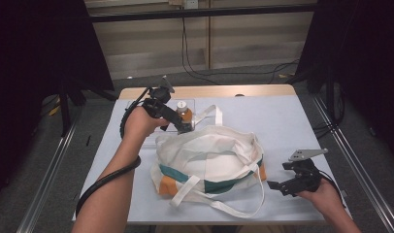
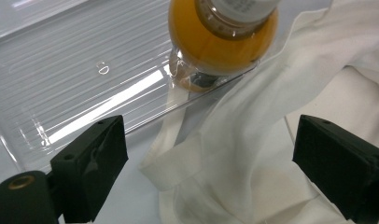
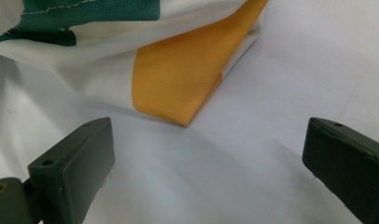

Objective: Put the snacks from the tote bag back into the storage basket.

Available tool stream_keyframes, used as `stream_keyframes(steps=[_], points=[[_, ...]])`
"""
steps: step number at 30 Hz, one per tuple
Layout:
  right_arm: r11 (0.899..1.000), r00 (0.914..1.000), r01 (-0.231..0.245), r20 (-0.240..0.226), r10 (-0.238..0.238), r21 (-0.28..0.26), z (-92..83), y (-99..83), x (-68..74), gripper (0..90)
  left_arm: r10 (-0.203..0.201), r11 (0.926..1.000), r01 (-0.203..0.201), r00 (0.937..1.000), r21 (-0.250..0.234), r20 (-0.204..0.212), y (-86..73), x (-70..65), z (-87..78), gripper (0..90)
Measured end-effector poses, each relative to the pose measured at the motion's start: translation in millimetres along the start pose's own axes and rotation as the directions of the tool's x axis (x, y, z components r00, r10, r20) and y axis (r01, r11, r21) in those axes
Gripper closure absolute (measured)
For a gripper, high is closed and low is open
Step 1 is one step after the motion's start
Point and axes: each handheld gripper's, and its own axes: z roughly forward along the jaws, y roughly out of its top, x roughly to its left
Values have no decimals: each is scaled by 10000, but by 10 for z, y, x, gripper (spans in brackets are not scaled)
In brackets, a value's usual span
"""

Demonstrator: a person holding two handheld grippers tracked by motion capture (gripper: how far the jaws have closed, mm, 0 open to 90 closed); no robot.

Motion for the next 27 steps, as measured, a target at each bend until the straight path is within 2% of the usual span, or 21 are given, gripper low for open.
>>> stream_keyframes(steps=[12, 27], points=[[10000, 10000, 42, -14, -42, 39, 12, 2, 9, 22, 274, 9996, -275, 9996, 81, 105, -145, -22, 27, 97], [10000, 10000, -3, -3, 3, 94, 30, 1, 15, 22, 318, 9995, -317, 9991, -27, 284, -364, 26, 9, 97]])
